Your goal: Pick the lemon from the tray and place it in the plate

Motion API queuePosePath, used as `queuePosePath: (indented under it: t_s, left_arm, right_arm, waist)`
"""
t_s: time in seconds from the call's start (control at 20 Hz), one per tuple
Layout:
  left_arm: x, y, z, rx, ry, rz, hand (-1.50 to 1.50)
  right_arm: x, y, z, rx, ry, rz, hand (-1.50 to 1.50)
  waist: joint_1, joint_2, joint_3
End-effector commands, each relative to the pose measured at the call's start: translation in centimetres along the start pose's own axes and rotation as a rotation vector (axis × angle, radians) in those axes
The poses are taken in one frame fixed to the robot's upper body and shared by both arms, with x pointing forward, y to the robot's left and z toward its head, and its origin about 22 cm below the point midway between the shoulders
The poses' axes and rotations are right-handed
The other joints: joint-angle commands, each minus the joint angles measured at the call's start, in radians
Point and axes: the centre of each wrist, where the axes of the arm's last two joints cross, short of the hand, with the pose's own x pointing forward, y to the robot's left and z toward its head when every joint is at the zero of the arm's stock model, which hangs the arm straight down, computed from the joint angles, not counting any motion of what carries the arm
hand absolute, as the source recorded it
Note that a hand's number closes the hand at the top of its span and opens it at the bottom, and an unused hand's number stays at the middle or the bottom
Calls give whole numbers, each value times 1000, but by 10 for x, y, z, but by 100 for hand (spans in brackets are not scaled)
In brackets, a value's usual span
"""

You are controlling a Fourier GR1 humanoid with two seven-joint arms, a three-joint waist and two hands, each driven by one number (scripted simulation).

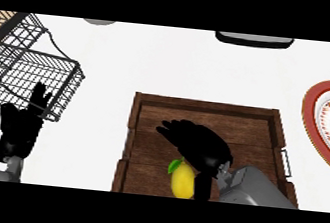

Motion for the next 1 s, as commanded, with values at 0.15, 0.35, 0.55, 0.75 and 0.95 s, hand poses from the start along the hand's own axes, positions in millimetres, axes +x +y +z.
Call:
queuePosePath:
  t_s: [0.15,0.35,0.55,0.75,0.95]
  left_arm:
    - [29,-24,-9,-104,-112,69,0]
    - [51,-18,-13,-118,-122,59,0]
    - [26,-19,-11,-99,-90,61,0]
    - [31,-20,-13,-99,-101,61,0]
    - [32,-8,-13,-74,-79,69,0]
  right_arm:
    - [7,20,-6,75,9,66,-150]
    - [2,16,-14,151,-85,65,150]
    - [14,28,-12,121,-131,64,150]
    - [23,26,-11,101,-135,20,150]
    - [-29,25,9,-50,36,-83,150]
  waist:
    - [-18,2,-4]
    - [-14,4,-3]
    - [-17,3,-4]
    - [-24,2,-4]
    - [-42,2,-4]
